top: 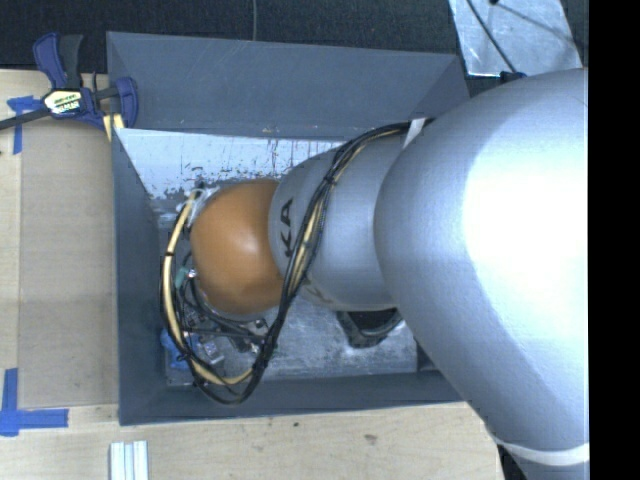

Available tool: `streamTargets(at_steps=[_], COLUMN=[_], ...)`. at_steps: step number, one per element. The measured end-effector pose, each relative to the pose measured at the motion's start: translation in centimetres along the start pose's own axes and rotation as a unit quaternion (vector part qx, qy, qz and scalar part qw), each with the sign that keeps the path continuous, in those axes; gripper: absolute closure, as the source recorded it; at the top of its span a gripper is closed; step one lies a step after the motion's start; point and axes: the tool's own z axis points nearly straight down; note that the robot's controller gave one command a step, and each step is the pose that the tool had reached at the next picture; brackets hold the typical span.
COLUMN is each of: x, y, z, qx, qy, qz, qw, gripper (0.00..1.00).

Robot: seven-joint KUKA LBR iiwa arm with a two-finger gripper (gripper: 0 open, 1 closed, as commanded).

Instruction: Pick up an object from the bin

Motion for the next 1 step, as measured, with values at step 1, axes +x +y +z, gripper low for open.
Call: streamTargets(at_steps=[1], x=[-0.18], y=[-0.06], z=[-4.18], qx=[-0.001], qy=[-0.0012], qz=[0.000], qw=[1.0000], gripper=[1.00])
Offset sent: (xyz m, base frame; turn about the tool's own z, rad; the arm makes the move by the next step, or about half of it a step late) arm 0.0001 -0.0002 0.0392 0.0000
